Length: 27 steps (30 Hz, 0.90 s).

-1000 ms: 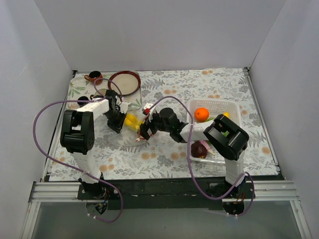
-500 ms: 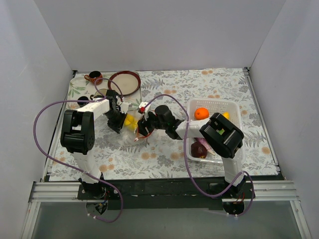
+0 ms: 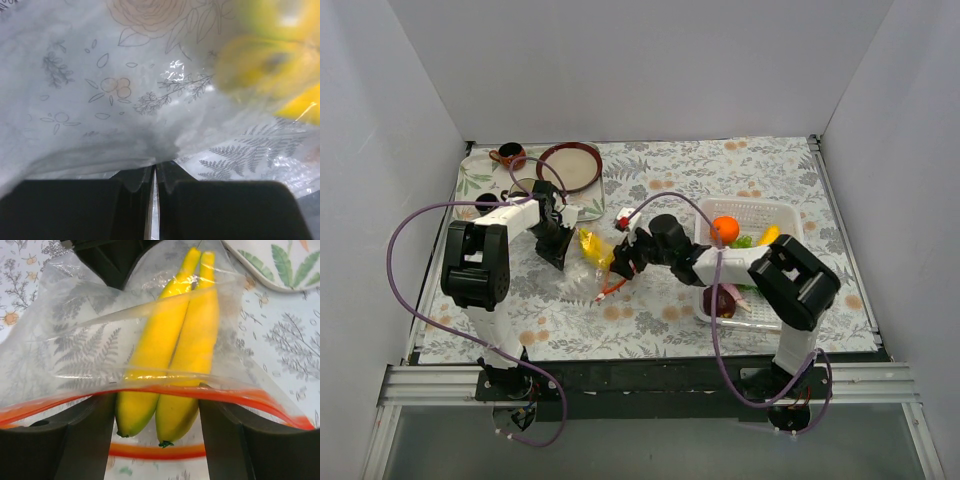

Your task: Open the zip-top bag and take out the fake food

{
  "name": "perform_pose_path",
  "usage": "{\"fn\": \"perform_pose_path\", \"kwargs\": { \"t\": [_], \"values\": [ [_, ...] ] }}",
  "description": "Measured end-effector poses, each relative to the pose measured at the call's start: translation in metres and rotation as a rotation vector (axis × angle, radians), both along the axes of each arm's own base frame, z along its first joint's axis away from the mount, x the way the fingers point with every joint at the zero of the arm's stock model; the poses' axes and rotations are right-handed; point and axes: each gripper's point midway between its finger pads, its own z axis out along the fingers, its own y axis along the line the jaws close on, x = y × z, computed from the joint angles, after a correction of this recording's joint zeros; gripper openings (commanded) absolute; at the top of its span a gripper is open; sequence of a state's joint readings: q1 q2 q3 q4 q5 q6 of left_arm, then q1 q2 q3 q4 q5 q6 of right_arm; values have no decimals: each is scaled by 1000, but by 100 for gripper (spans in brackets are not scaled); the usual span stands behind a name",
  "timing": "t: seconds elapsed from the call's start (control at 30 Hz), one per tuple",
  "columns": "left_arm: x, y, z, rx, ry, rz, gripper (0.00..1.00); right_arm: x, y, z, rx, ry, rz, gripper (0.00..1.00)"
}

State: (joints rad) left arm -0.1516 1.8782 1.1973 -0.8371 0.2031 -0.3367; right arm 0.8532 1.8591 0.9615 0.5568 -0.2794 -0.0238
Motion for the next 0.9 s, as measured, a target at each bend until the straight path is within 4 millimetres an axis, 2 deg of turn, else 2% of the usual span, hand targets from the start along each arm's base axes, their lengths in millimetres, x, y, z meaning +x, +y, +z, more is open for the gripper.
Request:
{"fn": "perform_pose_path", "kwargs": {
  "t": [0.27,0.43,0.5,0.63,0.8,0.9],
  "values": [
    [0,0,0,-21,7,15,0,-38,-63,17,-11,44,-53,19],
    [0,0,0,-22,9,23,0,-68,-96,5,-53,101,-71,16],
    [0,0,0,-22,10,27,0,-77,-106,9,-61,114,-79,15],
    [1,0,0,-25,13,39,0,-94,-128,38,-34,91,-97,14],
    [2,-1,0,-26,44,61,0,-106,-158,100,70,-29,-158,13],
    [3,-2,1,-27,63,71,0,-107,-178,117,71,-65,-221,11]
  ]
}}
